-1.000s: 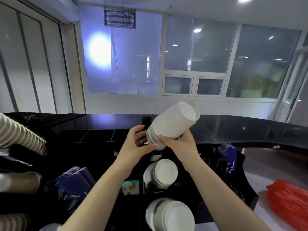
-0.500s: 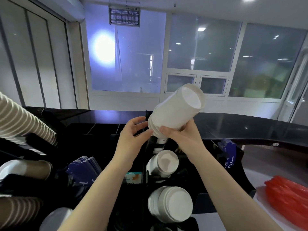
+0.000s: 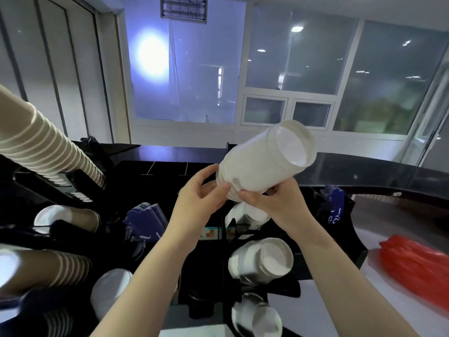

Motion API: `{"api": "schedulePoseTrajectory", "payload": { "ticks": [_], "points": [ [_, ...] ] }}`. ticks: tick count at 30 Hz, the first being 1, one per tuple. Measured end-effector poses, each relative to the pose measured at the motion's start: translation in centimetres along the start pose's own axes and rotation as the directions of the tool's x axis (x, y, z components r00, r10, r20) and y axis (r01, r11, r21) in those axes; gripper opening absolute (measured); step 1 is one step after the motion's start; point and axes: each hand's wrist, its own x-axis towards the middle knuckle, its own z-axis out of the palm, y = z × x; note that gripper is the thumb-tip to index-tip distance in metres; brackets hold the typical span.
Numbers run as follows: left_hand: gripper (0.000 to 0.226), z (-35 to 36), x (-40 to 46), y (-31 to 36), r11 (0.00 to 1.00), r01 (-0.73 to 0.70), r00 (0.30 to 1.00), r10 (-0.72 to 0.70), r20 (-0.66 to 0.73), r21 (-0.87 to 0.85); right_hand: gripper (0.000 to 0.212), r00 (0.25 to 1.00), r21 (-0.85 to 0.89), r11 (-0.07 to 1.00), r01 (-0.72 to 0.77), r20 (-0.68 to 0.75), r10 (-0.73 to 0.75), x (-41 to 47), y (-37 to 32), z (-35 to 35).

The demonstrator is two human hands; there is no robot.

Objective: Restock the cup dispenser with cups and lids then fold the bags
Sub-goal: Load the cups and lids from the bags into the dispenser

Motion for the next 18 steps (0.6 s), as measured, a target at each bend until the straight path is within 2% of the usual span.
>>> {"api": "schedulePoseTrajectory", "payload": {
  "ticks": [4,8,14,18],
  "points": [
    [0.066,-1.2,-1.9,-0.2,0.968,0.158,0.987,-0.156,0.029,-0.196,0.059,0.993,-0.006,0.999,-0.044,0.111,0.044,-2.0,-0.2,1.6],
    [0.058,-3.2,-4.1,-0.9,0.947,0.193,0.981,-0.196,0.016,-0.258,0.054,0.978,0.049,0.993,-0.105,0.184,0.094,-4.3,-0.3,2.9],
    [0.065,-5.5,-7.9,-2.4,0.951,0.209,0.972,-0.228,-0.057,-0.228,0.069,0.998,0.174,0.983,-0.063,0.036,0.057,-8.5,-1.4,3.7],
    [0.062,-6.4,-10.9,-3.9,0.943,0.262,0.955,-0.284,-0.085,-0.207,0.071,0.998,0.195,0.979,-0.062,0.015,0.060,-11.3,-1.7,4.6]
  ]
}}
